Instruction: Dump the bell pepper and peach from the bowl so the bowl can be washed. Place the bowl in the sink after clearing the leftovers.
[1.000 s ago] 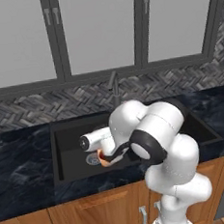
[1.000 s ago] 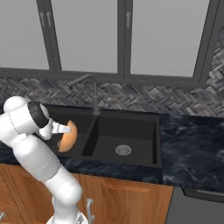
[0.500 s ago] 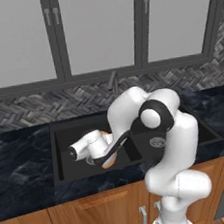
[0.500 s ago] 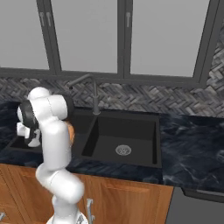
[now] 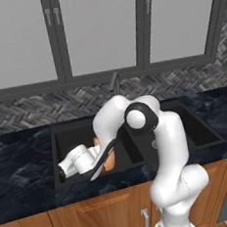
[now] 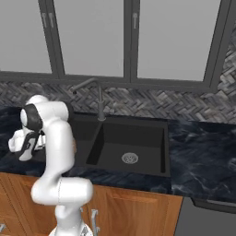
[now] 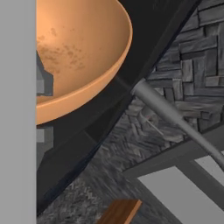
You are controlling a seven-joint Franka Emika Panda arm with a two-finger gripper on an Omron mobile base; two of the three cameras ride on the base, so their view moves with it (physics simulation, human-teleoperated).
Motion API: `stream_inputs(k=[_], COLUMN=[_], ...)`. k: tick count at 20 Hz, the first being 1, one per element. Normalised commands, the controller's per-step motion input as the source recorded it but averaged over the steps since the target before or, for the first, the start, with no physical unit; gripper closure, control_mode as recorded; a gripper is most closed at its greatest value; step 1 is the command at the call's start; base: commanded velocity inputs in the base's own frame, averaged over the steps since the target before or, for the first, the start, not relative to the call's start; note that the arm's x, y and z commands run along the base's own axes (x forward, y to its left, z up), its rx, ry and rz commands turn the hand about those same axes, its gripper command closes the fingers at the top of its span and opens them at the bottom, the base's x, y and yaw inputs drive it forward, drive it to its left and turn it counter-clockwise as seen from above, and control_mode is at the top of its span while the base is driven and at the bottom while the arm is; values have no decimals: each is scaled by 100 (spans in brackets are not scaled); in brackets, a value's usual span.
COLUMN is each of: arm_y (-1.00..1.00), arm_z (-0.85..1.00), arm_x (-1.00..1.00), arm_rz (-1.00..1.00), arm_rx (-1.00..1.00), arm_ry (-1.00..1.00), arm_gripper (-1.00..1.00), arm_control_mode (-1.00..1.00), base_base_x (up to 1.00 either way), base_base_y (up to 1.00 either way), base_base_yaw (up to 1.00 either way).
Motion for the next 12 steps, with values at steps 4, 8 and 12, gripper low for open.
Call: stream_inputs(k=[4,8,12], arm_y=[3,-54,-46], arm_z=[0,9,31], arm_x=[-6,-2,-3], arm_rz=[1,-2,-3], arm_rx=[-2,7,16], arm_ry=[-2,0,-2], arm_gripper=[100,100,100], arm_control_mode=[-100,-100,-100], base_base_x=[0,0,0], base_base_y=[0,0,0], base_base_yaw=[0,0,0])
